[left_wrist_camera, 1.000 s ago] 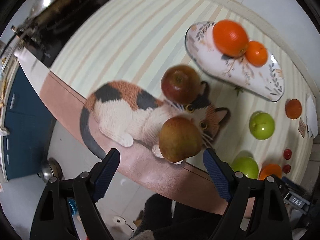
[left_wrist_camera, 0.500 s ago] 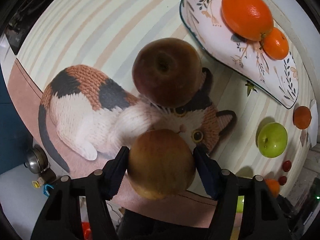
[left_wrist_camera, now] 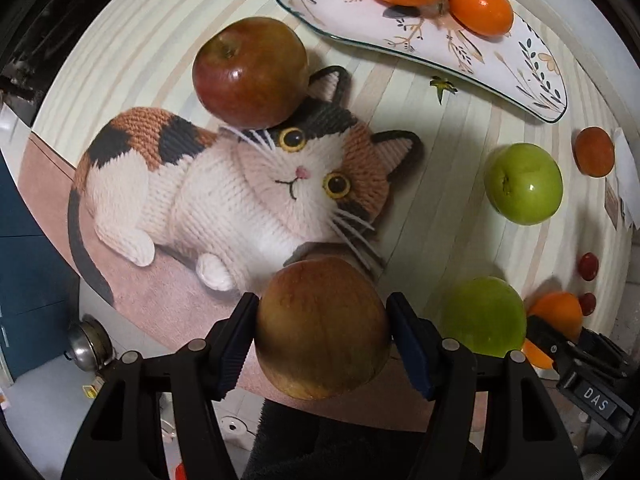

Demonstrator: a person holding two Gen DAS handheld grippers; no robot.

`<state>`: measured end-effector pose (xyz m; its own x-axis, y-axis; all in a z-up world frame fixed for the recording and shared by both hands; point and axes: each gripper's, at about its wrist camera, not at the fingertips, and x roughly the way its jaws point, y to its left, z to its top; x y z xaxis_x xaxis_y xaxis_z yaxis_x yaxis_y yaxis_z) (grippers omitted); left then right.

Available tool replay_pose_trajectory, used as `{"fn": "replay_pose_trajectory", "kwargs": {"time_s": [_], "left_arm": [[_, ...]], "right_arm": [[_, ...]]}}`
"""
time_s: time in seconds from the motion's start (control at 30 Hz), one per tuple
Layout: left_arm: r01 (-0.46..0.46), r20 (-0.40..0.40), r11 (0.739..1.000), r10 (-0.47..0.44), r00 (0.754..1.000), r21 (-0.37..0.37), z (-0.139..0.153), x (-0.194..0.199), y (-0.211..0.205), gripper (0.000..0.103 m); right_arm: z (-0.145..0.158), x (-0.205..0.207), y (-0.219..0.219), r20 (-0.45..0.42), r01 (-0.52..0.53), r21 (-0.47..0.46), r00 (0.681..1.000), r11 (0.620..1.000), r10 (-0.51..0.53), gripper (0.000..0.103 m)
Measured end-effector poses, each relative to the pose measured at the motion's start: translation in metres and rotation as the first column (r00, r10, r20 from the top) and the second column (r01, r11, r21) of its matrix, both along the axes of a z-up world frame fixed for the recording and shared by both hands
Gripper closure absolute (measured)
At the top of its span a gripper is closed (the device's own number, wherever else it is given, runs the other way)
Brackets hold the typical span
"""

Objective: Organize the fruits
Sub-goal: 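Carry the brown apple and orange onto the plate and open both tools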

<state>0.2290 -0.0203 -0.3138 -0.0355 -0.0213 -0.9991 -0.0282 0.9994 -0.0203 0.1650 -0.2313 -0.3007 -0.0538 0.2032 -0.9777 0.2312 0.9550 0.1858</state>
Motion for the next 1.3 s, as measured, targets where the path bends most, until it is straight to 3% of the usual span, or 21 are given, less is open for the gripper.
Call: {"fn": "replay_pose_trajectory", "kwargs": {"time_s": [0.3, 0.47, 0.7, 0.8, 0.93, 1.07, 1.3], "left_arm": [[-0.014, 0.004, 1.0, 0.014, 1.0, -0.023, 0.009, 0.005, 0.0, 0.04], [0.001, 0.042, 0.999, 0.001, 0.999, -0.047, 0.034, 0.017, -0.006, 0.04], [0.002, 0.143, 0.993, 0.015, 0.99, -0.118, 0.095, 0.071, -0.01, 0.04], [0.003, 0.169, 0.994, 0.016, 0.986, -0.111, 0.106, 0.107, -0.002, 0.04], [-0.009, 0.168, 0.998, 0.02, 0.986, -0.066, 0.095, 0.151, 0.011, 0.04], [-0.033, 0.123, 0.997, 0.041, 0.992, -0.064, 0.071, 0.187, 0.022, 0.04], [-0.057, 0.048, 0.995, 0.062, 0.997, -0.087, 0.035, 0.199, 0.031, 0.04]], "right_arm": [[-0.001, 0.006, 0.01, 0.024, -0.039, -0.026, 0.999, 0.999, 0.04, 0.035], [0.012, 0.014, 0.006, 0.066, -0.021, -0.011, 0.998, 1.0, 0.022, 0.035], [0.055, 0.058, 0.008, 0.17, -0.02, 0.067, 0.985, 0.998, 0.008, 0.035], [0.067, 0.085, 0.014, 0.211, -0.036, 0.1, 0.977, 0.994, 0.015, 0.035], [0.068, 0.129, 0.027, 0.264, -0.07, 0.115, 0.964, 0.991, 0.037, 0.035], [0.05, 0.169, 0.044, 0.259, -0.098, 0.121, 0.964, 0.988, 0.064, 0.035], [0.011, 0.207, 0.078, 0.212, -0.137, 0.103, 0.971, 0.985, 0.113, 0.035]]}}
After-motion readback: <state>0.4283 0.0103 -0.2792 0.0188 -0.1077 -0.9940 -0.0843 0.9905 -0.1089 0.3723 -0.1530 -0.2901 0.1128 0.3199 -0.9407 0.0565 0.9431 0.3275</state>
